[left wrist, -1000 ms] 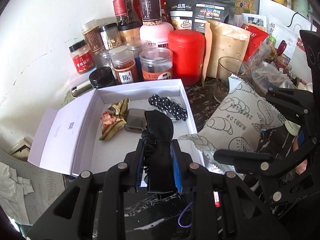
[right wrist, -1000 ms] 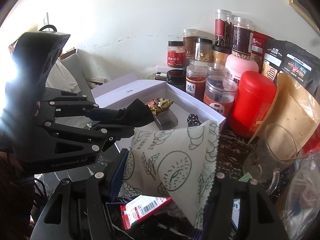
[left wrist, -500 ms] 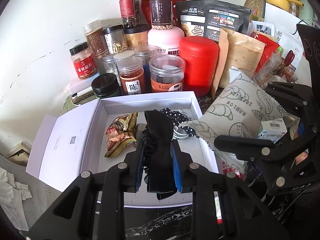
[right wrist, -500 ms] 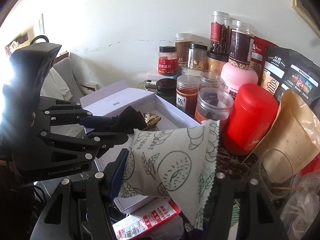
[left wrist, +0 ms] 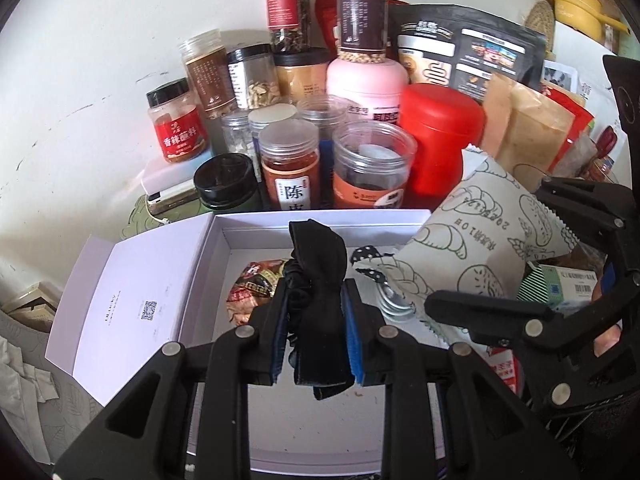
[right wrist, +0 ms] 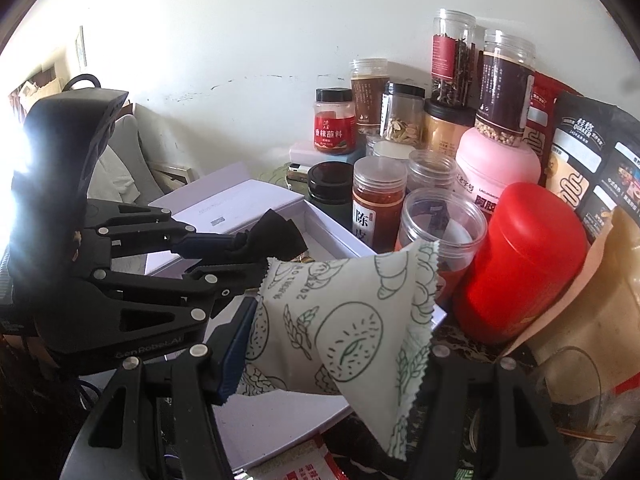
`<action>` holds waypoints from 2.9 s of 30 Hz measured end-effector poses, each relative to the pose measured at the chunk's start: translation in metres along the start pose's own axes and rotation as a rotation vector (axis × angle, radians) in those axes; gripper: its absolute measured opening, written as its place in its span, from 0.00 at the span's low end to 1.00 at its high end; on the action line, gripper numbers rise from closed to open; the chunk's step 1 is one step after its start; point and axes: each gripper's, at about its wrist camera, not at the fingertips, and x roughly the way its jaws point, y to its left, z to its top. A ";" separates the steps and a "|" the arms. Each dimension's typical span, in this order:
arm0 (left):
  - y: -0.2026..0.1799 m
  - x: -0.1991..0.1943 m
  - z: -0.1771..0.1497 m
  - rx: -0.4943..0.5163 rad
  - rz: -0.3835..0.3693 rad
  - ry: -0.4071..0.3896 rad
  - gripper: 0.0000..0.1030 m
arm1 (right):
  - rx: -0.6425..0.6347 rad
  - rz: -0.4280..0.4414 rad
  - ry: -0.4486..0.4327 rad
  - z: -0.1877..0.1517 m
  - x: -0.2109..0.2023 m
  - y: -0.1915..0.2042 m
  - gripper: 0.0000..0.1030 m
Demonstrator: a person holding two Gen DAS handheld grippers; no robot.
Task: Organize objects
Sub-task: 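Carry the black bow and white pouch over the white box, then lower the black bow and white pouch into the box and open both grippers, then withdraw both grippers from the white box back over the table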
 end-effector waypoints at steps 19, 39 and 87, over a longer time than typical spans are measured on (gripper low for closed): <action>0.012 0.059 -0.021 -0.001 0.027 0.136 0.23 | 0.022 0.058 0.134 -0.013 0.052 -0.018 0.61; 0.016 0.058 -0.038 0.016 0.087 0.200 0.23 | -0.059 0.144 0.242 -0.028 0.074 0.002 0.61; 0.025 -0.018 -0.037 -0.130 0.114 0.177 0.55 | -0.064 -0.004 0.174 -0.006 0.009 0.012 0.72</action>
